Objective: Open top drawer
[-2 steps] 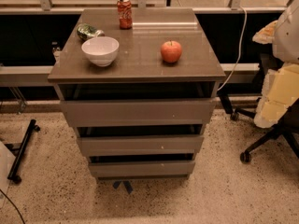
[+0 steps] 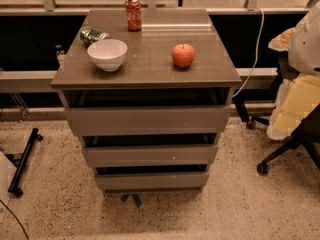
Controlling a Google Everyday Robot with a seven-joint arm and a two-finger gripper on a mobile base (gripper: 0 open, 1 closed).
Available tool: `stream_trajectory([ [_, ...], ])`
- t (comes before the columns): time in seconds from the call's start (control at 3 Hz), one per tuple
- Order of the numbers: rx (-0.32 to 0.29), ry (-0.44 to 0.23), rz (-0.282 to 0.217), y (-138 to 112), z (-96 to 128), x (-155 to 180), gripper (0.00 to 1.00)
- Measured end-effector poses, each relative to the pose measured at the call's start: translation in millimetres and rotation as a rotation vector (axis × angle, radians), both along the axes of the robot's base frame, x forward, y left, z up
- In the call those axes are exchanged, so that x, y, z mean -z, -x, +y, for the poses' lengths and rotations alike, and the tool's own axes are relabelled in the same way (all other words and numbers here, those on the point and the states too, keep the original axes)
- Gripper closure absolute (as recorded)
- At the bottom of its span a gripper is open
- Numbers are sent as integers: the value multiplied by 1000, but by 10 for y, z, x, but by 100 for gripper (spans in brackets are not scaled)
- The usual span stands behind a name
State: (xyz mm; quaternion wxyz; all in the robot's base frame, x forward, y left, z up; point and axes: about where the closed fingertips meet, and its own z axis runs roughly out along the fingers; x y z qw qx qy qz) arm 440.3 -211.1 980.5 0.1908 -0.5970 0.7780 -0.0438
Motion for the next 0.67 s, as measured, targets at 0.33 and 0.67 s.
stream_trajectory([
  [0.33, 16, -49, -24, -53, 34, 173, 0],
  [0.67, 16, -49, -25, -54, 34, 170, 0],
])
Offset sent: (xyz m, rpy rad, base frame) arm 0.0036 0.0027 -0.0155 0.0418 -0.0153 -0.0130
